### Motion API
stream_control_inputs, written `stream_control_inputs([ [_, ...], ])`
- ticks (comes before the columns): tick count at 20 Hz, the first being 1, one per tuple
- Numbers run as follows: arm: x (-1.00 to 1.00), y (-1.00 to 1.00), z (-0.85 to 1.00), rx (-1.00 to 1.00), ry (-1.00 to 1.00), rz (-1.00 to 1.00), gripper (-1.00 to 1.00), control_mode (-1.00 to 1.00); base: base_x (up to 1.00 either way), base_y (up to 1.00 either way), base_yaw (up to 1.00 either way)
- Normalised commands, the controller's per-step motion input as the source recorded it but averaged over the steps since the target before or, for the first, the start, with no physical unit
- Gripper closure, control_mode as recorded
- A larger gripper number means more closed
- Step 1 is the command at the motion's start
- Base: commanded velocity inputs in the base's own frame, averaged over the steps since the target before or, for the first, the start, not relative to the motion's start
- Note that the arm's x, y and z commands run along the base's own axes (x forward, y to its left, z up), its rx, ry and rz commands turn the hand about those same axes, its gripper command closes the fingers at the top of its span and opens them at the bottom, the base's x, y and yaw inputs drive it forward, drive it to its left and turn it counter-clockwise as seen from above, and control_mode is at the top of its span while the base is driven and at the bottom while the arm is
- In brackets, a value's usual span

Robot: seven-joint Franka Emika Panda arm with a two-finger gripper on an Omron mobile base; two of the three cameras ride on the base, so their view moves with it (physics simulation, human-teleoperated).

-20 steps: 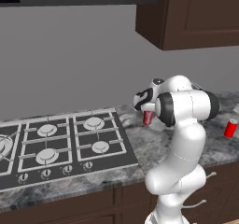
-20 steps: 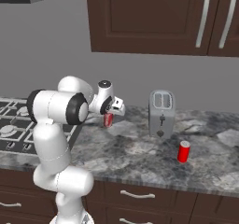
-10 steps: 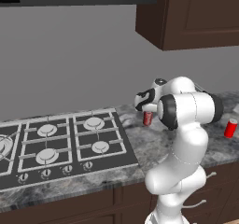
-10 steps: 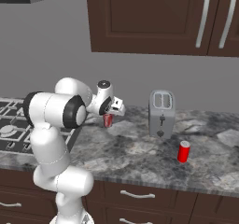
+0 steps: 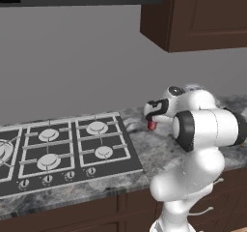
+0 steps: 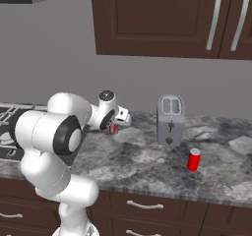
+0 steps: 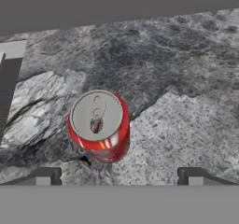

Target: Four empty soda cans are scattered around the kitchen. Gather all the cans and cluster them next to the stove for recycling.

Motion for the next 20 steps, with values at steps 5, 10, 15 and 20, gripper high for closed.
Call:
stream_control_inputs([
  [5,-0.42,-0.04,0.37,0.0,-0.03,0.0,-1.0,-1.0,0.0,0.0,0.0],
  [10,-0.53,-0.01,0.46,0.01,0.0,0.0,-1.0,-1.0,0.0,0.0,0.0],
  [15,-0.4,-0.14,0.5,0.05,0.0,0.0,-1.0,-1.0,0.0,0.0,0.0],
  [20,-0.05,-0.15,0.6,0.09,0.07,0.0,-1.0,-1.0,0.0,0.0,0.0],
])
